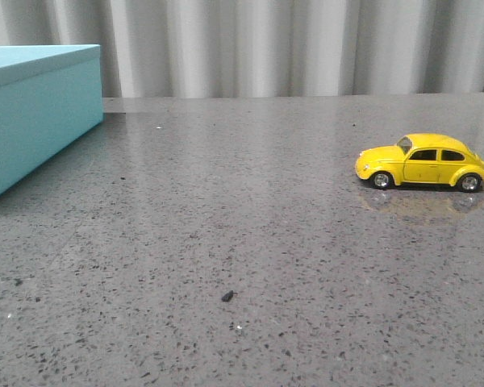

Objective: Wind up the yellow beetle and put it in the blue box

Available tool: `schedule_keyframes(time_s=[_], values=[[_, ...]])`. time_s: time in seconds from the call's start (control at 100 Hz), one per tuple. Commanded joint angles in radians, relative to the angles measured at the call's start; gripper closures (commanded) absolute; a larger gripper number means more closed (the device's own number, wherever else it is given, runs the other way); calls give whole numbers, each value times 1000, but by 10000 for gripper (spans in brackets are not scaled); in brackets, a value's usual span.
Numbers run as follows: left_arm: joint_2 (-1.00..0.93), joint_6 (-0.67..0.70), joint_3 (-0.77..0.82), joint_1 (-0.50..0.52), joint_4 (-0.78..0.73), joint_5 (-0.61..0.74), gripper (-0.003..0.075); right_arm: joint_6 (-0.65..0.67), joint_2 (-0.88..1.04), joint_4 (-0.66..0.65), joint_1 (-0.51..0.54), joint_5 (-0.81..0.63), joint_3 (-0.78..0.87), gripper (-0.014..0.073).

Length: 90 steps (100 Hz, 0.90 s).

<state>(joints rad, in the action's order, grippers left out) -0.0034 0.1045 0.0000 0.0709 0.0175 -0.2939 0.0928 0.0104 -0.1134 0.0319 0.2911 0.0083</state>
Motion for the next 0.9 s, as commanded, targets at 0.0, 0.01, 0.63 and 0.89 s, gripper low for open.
schedule_keyframes(time_s=[0.0,0.01,0.63,0.89], values=[[-32,9,25,0,5,94,741,-7,20,-11,0,-136,22,656],[-32,9,25,0,5,93,741,-7,20,-11,0,-145,22,656],[-32,9,25,0,5,229,741,-7,20,-13,0,-152,22,656],[-32,9,25,0,5,234,741,-7,20,-15,0,-150,22,656]])
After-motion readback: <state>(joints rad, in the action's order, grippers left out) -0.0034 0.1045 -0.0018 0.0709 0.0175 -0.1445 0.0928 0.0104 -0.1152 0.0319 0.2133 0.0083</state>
